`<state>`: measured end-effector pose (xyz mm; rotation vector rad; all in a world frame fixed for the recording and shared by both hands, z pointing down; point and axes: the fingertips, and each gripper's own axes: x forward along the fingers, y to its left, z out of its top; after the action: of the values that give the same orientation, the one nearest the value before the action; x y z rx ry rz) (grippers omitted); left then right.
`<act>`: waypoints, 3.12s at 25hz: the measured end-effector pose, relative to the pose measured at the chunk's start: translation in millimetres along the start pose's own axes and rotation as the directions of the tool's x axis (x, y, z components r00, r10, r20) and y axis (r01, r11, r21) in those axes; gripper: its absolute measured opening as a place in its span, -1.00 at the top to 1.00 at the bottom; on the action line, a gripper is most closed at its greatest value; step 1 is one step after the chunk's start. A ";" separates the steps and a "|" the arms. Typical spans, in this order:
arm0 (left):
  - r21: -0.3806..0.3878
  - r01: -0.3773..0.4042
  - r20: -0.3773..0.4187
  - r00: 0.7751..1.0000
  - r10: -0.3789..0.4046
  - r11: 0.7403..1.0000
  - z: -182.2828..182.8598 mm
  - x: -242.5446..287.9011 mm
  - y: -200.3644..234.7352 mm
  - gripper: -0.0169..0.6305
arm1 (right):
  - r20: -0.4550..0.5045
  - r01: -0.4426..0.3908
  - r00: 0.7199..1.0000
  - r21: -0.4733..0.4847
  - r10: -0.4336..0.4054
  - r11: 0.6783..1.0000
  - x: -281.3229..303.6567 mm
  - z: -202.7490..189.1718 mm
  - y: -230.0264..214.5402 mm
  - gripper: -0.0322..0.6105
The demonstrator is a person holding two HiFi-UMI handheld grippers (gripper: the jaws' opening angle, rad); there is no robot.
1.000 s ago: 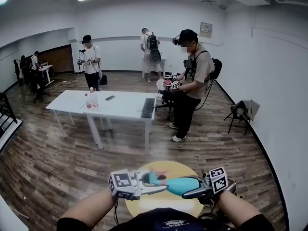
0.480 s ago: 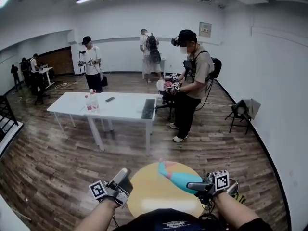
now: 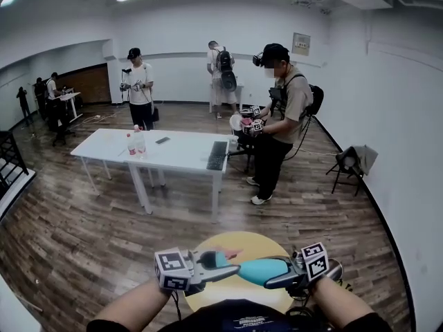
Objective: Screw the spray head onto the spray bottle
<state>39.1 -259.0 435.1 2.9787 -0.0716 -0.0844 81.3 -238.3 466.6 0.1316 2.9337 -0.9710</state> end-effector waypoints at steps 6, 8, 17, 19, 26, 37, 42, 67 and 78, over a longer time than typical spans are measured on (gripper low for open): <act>0.126 0.112 -0.122 0.988 -0.097 0.986 -19.3 6.6 -20.2 0.31 | -0.062 0.008 0.998 -0.030 -0.010 1.000 -7.9 -14.7 7.4 -0.60; 0.039 0.096 -0.071 0.993 -0.093 0.995 -11.6 7.5 -14.3 0.31 | -0.033 0.006 0.999 -0.027 -0.007 1.000 -8.2 -8.9 6.6 -0.60; -0.587 -0.063 0.493 0.763 0.418 0.807 20.4 -123.3 89.1 0.00 | 0.410 0.046 0.905 0.163 -0.111 0.986 -65.4 40.4 -46.0 -0.60; -0.628 -0.070 0.490 0.739 0.463 0.775 8.2 -146.4 99.0 0.00 | 0.406 0.073 0.902 0.195 -0.148 0.978 -70.6 36.9 -55.3 -0.60; -0.329 -0.049 0.077 0.994 0.078 0.943 -12.7 -23.3 39.7 0.01 | 0.071 0.074 0.994 0.073 -0.079 0.995 -3.8 8.6 -33.5 -0.60; 0.082 0.163 -0.219 0.965 -0.141 0.983 -26.1 12.0 -10.5 0.37 | -0.036 0.015 0.999 -0.008 -0.015 1.000 -1.6 -6.4 -6.1 -0.59; -0.265 -0.001 0.102 0.994 0.029 0.964 4.9 -6.9 25.8 0.15 | 0.133 0.019 0.991 0.063 -0.028 0.998 -10.6 13.8 -19.3 -0.60; 0.169 0.178 -0.184 0.972 -0.146 0.970 -28.9 7.0 -16.2 0.37 | -0.169 0.023 0.985 -0.127 -0.044 0.992 -9.0 -13.9 -0.1 -0.59; -0.551 -0.084 0.485 0.777 0.400 0.831 8.7 -126.8 85.2 0.09 | 0.273 0.134 0.948 0.119 -0.162 0.984 -53.5 21.1 -45.2 -0.60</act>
<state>-91.6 -337.8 446.9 2.2797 -0.4500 -0.8531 130.7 -290.6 480.4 -0.2107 2.6652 -1.0557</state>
